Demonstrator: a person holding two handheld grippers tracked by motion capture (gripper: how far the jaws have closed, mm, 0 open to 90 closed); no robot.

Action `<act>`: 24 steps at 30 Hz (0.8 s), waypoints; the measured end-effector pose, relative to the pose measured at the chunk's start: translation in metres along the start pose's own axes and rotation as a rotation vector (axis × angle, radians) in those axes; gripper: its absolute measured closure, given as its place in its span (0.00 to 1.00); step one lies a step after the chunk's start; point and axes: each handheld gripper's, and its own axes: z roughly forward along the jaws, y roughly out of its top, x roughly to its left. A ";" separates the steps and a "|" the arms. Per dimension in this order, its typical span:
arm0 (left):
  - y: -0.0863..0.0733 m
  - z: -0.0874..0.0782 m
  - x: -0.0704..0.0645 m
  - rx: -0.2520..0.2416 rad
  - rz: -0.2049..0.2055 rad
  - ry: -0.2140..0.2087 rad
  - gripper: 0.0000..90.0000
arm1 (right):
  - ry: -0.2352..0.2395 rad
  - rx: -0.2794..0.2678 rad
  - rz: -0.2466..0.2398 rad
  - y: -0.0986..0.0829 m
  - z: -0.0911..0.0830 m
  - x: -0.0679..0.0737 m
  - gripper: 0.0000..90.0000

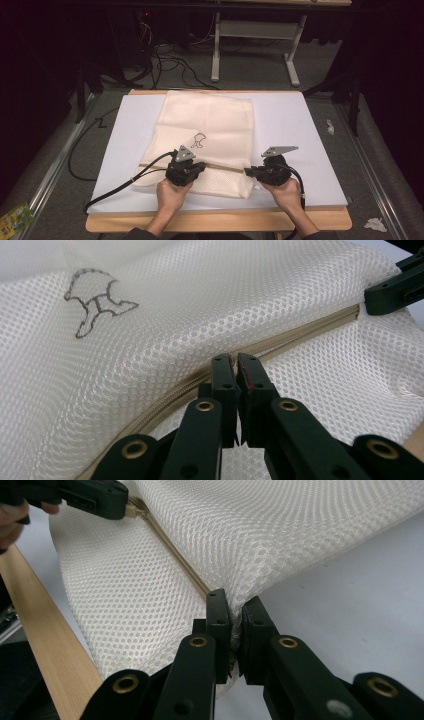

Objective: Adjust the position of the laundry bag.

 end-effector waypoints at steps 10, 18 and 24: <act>-0.006 -0.019 0.022 -0.010 -0.036 0.086 0.97 | -0.043 -0.006 0.041 -0.006 -0.012 -0.014 0.96; -0.011 -0.023 0.031 -0.008 -0.058 0.103 0.97 | -0.048 0.004 0.033 -0.006 -0.011 -0.016 0.96; -0.014 -0.033 0.041 -0.014 -0.080 0.121 0.97 | -0.056 0.003 0.046 -0.007 -0.014 -0.021 0.96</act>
